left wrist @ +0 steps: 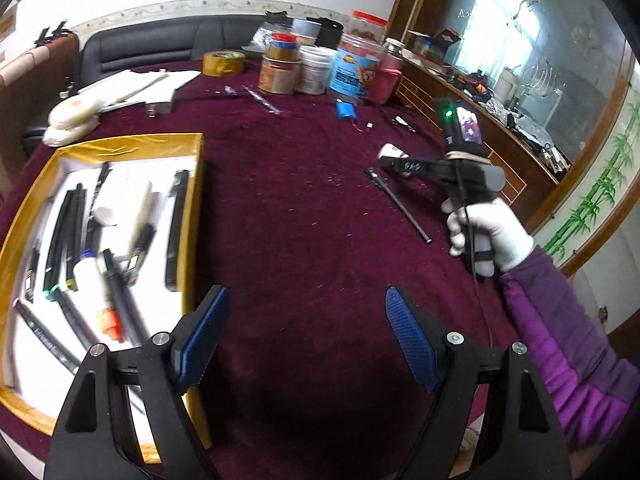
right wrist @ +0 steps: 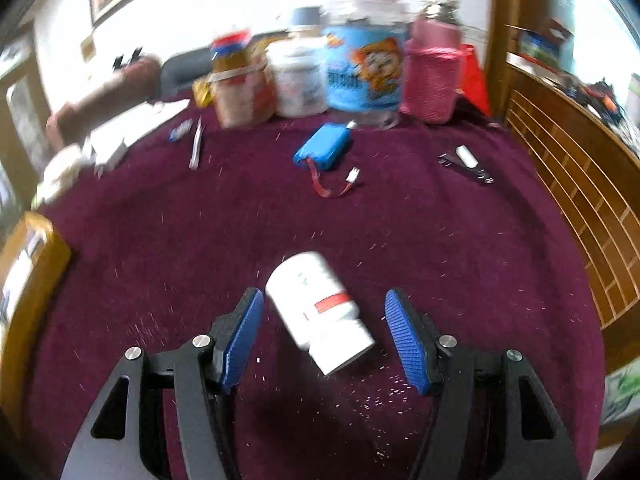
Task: Organize rigid objects
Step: 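Move both grippers back toward the black pen and white bottle, then grasp the black pen with the left gripper while the right gripper grasps the white bottle, then carry the pen and bottle to the tray and open both grippers there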
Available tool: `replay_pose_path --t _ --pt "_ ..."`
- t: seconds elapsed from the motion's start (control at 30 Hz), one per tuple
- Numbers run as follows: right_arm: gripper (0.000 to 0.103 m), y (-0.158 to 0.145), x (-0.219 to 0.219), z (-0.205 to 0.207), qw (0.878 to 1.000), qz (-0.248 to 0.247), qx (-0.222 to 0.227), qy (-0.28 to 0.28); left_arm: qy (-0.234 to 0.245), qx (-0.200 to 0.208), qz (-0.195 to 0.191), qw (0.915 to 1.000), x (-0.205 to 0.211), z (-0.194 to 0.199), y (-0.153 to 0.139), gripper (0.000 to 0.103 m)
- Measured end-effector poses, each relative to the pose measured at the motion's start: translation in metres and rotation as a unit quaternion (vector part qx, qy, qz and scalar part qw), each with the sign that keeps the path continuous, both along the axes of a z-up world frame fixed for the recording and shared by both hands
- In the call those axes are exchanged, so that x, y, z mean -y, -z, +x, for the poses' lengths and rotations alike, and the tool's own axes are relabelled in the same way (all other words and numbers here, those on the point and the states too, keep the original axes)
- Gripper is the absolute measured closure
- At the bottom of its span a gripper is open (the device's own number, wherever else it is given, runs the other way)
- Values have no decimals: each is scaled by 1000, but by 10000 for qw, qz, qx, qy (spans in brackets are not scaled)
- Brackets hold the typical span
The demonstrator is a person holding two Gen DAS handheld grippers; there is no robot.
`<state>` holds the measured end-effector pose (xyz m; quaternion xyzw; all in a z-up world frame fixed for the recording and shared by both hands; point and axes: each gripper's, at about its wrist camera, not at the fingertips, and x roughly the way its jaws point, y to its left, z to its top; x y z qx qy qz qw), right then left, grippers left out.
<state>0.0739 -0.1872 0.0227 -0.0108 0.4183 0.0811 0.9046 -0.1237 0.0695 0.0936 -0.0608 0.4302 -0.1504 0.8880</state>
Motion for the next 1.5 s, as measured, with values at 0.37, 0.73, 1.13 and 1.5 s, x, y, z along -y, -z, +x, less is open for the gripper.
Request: replay_pose_path --t 0.37,0.73,1.13,1.5 --pt "73 -2 39 -31 9964 789 -242 215 715 -83 125 9973 115 98 17 23" --pt "73 6 62 -26 9910 1174 -288 568 1169 -97 1123 9867 172 147 71 86" --pt "73 8 61 -25 9908 1147 -325 644 757 -60 888 9932 148 151 72 81" --pt "73 10 62 -25 9907 1169 -203 669 924 138 375 9949 120 134 44 97"
